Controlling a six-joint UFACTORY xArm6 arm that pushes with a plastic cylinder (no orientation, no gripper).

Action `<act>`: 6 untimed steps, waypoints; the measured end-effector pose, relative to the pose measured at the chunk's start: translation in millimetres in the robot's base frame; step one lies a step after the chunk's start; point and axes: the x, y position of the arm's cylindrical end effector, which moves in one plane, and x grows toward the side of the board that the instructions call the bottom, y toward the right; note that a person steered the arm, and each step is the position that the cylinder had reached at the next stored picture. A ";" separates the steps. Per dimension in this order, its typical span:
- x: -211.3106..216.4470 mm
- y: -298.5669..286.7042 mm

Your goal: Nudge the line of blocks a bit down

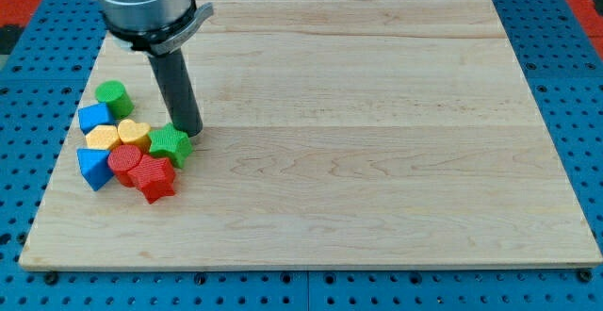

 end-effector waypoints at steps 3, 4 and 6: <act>-28.3 -13.6; -93.8 -11.0; -101.5 -97.9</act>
